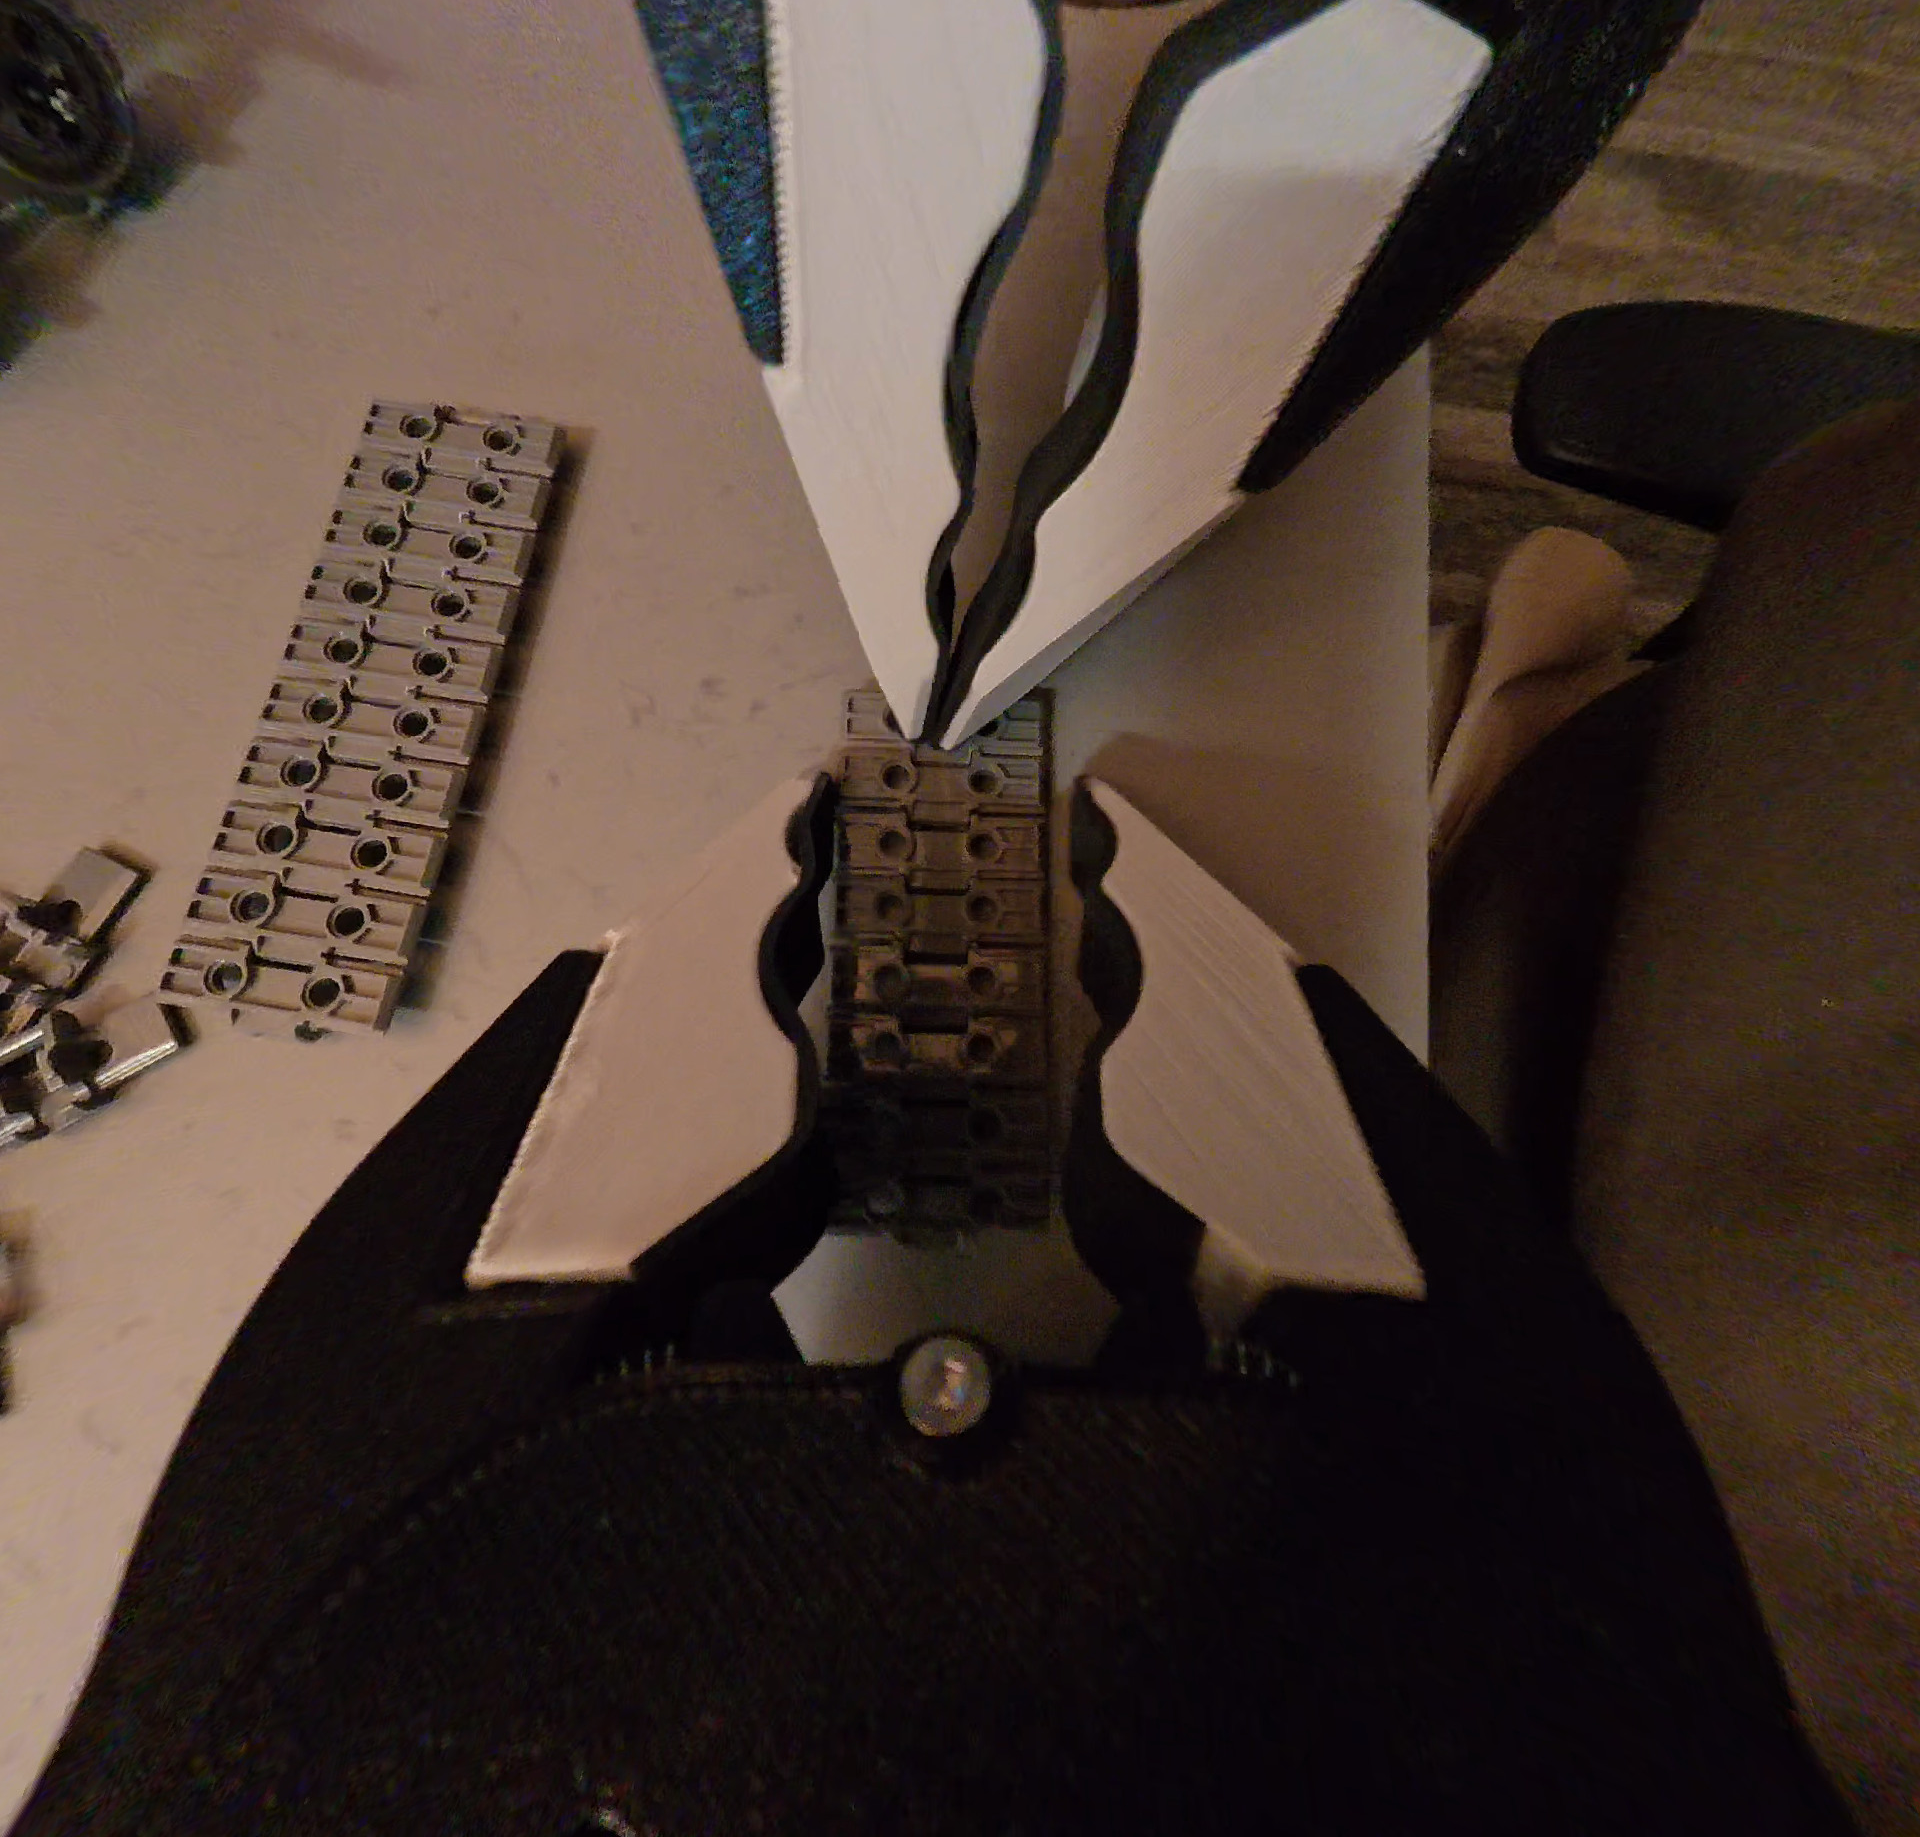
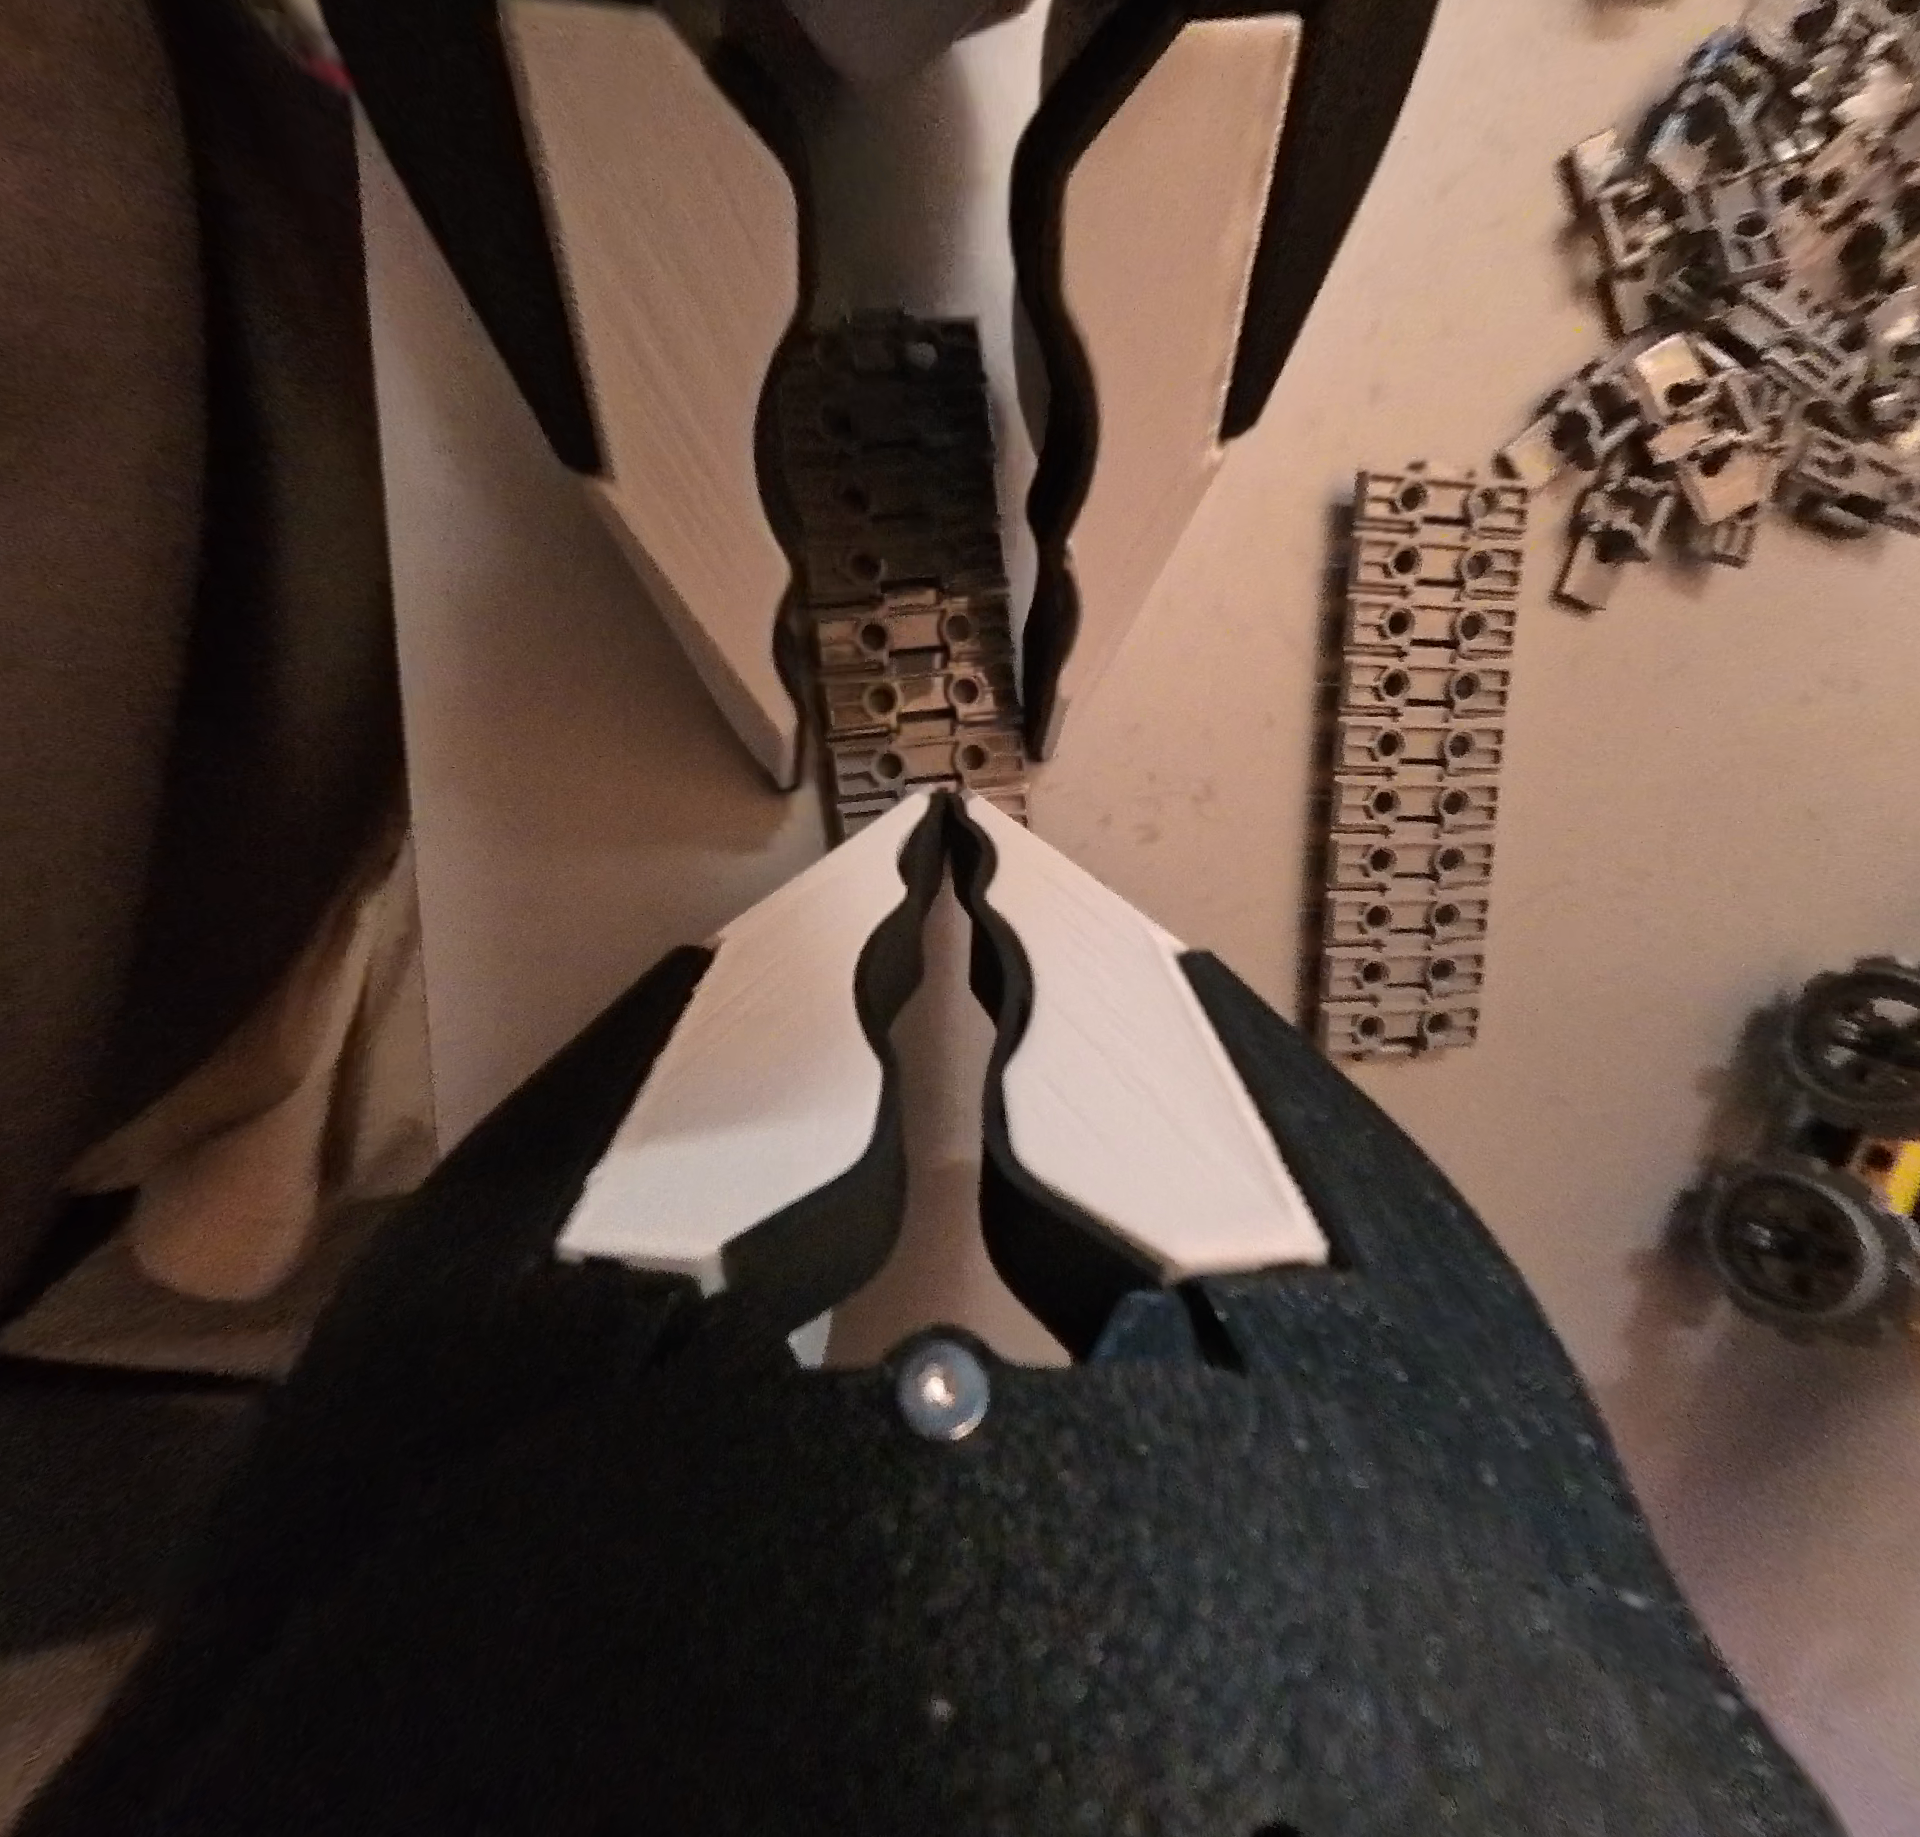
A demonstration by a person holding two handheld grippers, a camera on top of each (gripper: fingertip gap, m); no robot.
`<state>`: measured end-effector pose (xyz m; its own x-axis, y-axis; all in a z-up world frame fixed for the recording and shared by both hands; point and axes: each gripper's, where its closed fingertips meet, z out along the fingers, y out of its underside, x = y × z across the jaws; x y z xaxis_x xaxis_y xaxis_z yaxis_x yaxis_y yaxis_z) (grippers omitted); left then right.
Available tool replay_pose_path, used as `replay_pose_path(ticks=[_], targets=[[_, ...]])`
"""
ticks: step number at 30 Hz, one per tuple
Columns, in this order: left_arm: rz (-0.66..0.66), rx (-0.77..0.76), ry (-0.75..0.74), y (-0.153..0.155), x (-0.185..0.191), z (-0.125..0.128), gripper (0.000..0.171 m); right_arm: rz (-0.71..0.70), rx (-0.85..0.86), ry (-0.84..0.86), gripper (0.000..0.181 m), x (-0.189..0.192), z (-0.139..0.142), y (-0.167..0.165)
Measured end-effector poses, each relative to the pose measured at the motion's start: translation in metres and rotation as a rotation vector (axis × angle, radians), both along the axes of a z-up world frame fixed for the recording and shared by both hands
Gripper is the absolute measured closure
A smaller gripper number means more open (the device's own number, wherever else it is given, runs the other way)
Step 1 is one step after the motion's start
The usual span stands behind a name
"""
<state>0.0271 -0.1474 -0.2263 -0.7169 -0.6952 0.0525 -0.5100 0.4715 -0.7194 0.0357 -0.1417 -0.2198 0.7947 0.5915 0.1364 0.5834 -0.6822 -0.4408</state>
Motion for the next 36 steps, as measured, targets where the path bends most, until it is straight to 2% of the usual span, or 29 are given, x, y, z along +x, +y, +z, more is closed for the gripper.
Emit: replay_pose_path(ticks=[2, 4, 6, 10, 13, 14, 17, 20, 30, 36], targets=[[0.021, -0.025, 0.006, 0.002, -0.002, 0.005, 0.117, -0.033, 0.04, 0.006, 0.181, -0.003, 0.001, -0.001], [0.055, -0.044, -0.008, 0.009, -0.004, 0.013, 0.116, -0.082, 0.061, 0.079, 0.16, -0.008, 0.004, -0.005], [0.082, -0.051, -0.014, 0.018, -0.01, 0.018, 0.116, -0.146, 0.087, 0.156, 0.157, -0.006, 0.01, -0.009], [0.108, -0.059, -0.026, 0.027, -0.023, 0.02, 0.122, -0.27, 0.171, 0.354, 0.162, -0.007, 0.026, -0.009], [0.114, -0.036, -0.045, 0.026, -0.027, 0.016, 0.125, -0.319, 0.236, 0.479, 0.181, -0.02, 0.035, -0.002], [0.114, -0.025, -0.043, 0.026, -0.027, 0.014, 0.123, -0.321, 0.233, 0.49, 0.181, -0.025, 0.033, -0.001], [0.123, 0.003, -0.028, 0.025, -0.024, 0.007, 0.116, -0.315, 0.182, 0.405, 0.181, -0.03, 0.014, -0.002], [0.121, 0.004, -0.02, 0.024, -0.022, 0.004, 0.117, -0.309, 0.158, 0.306, 0.181, -0.026, 0.002, -0.002], [0.076, -0.066, 0.033, 0.015, -0.027, 0.003, 0.125, -0.311, 0.042, 0.211, 0.181, -0.027, -0.001, -0.001], [0.108, -0.031, -0.004, 0.02, -0.024, 0.003, 0.127, -0.283, 0.166, 0.126, 0.181, -0.021, 0.001, 0.007]])
